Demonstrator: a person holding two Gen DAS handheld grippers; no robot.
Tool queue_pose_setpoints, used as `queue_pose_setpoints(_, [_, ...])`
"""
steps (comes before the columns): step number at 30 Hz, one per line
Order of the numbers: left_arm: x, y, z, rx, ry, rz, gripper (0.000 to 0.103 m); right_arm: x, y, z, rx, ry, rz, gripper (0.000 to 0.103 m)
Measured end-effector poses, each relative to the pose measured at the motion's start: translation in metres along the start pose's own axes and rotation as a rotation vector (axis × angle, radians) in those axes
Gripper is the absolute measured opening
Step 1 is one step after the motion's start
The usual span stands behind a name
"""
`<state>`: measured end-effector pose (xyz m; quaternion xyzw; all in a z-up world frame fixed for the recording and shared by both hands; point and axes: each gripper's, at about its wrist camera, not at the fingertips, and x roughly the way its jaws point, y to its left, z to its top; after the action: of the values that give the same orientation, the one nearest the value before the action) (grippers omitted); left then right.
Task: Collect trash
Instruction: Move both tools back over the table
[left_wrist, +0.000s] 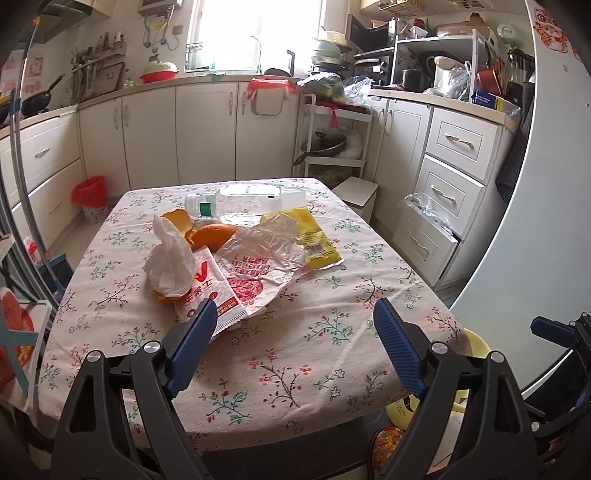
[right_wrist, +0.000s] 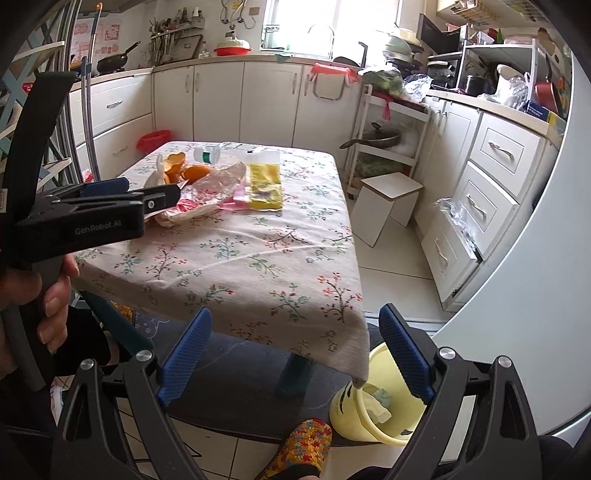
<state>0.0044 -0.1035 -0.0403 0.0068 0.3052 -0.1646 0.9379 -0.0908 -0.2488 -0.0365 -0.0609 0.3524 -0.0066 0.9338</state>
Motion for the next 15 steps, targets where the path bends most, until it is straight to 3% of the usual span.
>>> queue_pose_setpoints(15, [0.0053,0.006,-0.0029,-0.01,0.025,0.022,0.083,0.0057,0.0078,0.0011,0.0,0.019,0.025,0.088])
